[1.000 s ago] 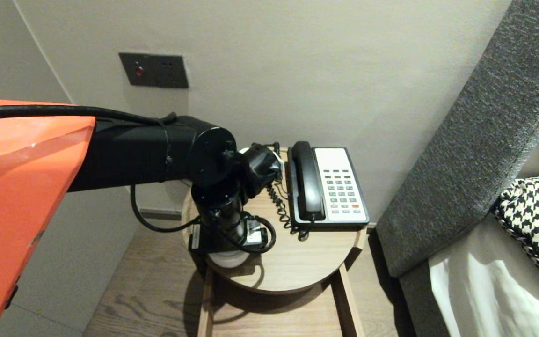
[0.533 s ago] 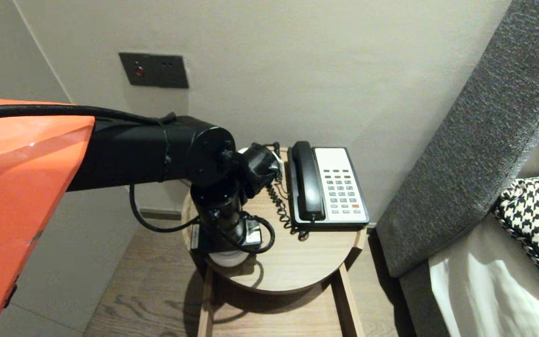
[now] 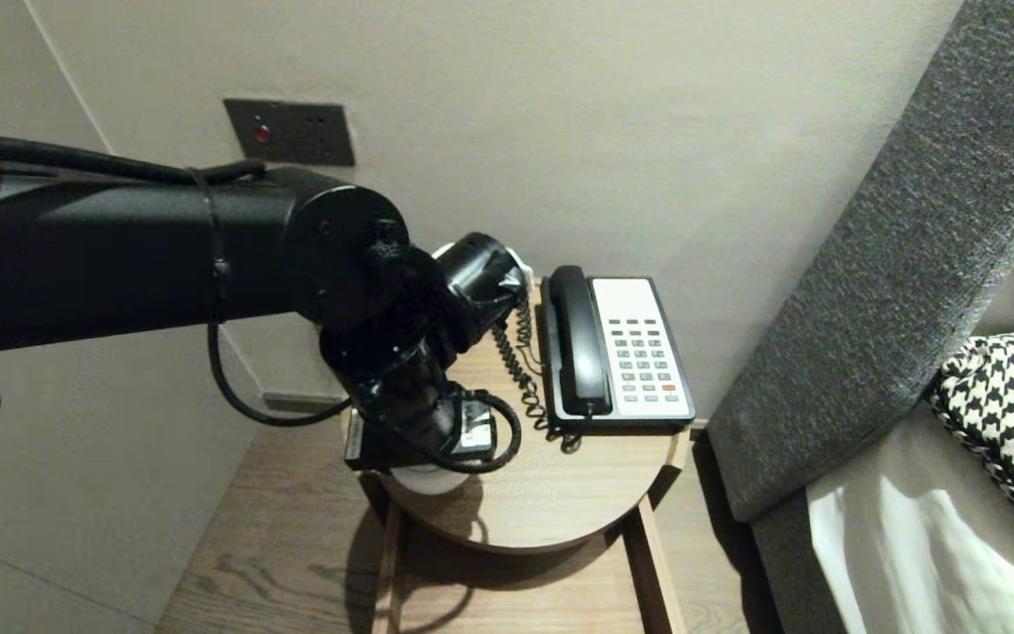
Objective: Put the remote controls on the table in the drawer one by one
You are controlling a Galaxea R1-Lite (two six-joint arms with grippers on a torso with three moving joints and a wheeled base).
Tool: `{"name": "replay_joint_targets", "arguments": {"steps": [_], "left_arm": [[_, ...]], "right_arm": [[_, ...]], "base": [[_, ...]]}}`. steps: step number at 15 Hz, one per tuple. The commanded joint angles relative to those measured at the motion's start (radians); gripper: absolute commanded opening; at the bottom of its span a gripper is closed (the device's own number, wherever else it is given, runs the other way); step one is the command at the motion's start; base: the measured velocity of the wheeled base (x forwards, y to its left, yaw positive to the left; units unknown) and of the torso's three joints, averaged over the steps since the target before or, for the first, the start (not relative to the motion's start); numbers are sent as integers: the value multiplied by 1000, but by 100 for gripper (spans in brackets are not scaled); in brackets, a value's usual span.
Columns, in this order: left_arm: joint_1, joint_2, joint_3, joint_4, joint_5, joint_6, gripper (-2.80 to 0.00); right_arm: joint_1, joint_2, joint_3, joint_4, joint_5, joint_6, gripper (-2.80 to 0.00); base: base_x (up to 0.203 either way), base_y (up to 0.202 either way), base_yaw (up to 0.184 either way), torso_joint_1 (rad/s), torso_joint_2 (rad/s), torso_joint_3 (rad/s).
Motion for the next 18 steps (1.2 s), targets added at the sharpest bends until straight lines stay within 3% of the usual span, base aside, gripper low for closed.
{"name": "replay_joint_targets", "arguments": {"steps": [1, 6, 9, 13, 18], "left_arm": [[-61, -77, 50, 7, -4, 13, -280], [-185, -104, 196, -8, -59, 21, -280], [-208, -97, 298, -40, -89, 17, -280], [-250, -85, 437, -181, -92, -2, -280], [-262, -58, 485, -229, -93, -40, -280]], "right_arm": [[0, 1, 40, -1, 0, 0, -280], [0, 1, 40, -1, 0, 0, -280], [0, 1, 40, -1, 0, 0, -280], [0, 1, 40, -1, 0, 0, -280], [-1, 1, 40, -1, 0, 0, -280]], "base": [[0, 0, 0, 0, 0, 0], [0, 0, 0, 0, 0, 0], [0, 0, 0, 0, 0, 0], [0, 0, 0, 0, 0, 0], [0, 0, 0, 0, 0, 0]]}}
